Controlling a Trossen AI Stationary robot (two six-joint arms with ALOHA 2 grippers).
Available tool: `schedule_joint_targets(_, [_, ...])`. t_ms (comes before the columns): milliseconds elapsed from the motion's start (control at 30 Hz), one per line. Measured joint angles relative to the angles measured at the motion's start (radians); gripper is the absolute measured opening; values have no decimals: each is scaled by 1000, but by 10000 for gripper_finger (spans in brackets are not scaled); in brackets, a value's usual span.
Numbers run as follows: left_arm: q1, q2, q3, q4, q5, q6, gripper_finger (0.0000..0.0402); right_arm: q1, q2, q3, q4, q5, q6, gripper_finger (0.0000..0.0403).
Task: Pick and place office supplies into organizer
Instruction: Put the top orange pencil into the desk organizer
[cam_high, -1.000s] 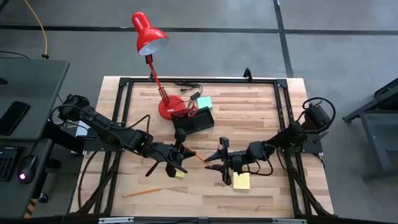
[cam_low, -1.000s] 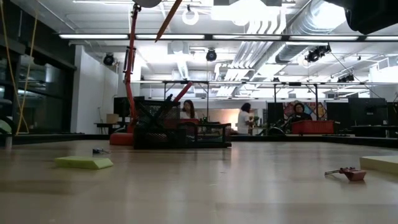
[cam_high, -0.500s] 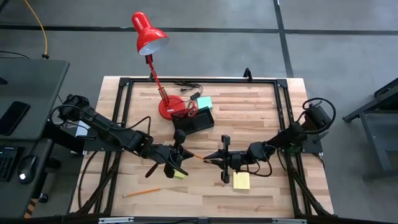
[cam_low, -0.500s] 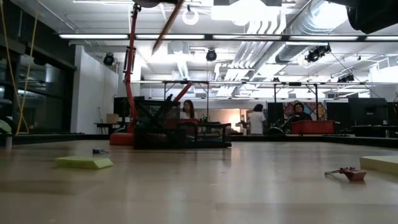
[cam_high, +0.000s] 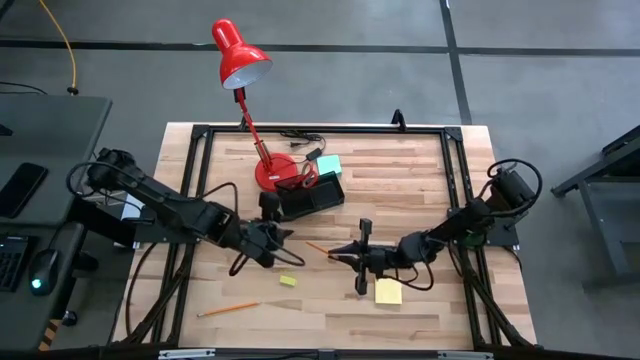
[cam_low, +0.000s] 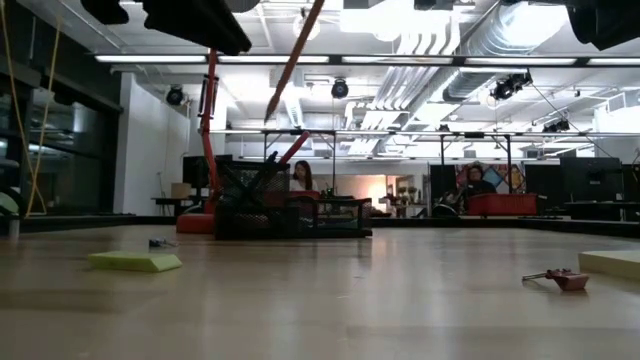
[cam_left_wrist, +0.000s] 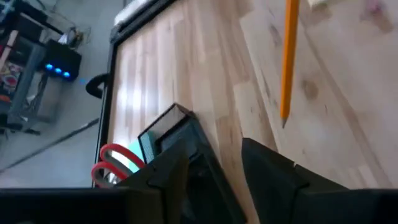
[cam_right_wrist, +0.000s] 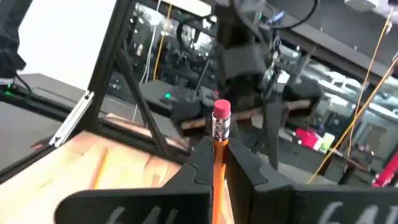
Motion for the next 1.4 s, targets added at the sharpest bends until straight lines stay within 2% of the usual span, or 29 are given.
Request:
schedule_joint_targets(133, [-19,-82,-117,121,-60,30,147,-9,0,0,-48,6,42,0])
schedule_joint_targets(267, [-8,-231,-252,222,-84,7,135,-14,1,0,-71,33,64,0])
schedule_joint_targets(467, [-71,-462,-461,413,-69,68,120,-55,0,0,-43,1,62,0])
schedule_joint_targets(533, [-95,-514,-531,551,-72,117,120,-94,0,1,-40,-6,67,0])
schedule_joint_targets(667, [-131,-591,-665,860,-7,265,124,-195,0,41,-95,-16,78,0])
schedule_joint_targets(733, [-137,-619,-718,905,8,329,124,-252,0,86,-175,-66,92,0])
schedule_joint_targets(900, [-136,-654,-766,967,52,340,124,-386,0,221,-368,-271,163,0])
schedule_joint_targets(1067, [-136,-648,-777,977,104,351,119,-453,0,326,-506,-300,125,0])
schedule_joint_targets(1200, [-136,-653,-777,1031,121,407,118,-506,0,383,-616,-376,141,0])
schedule_joint_targets(1400, [-137,-666,-777,1037,168,413,119,-583,0,396,-640,-440,176,0])
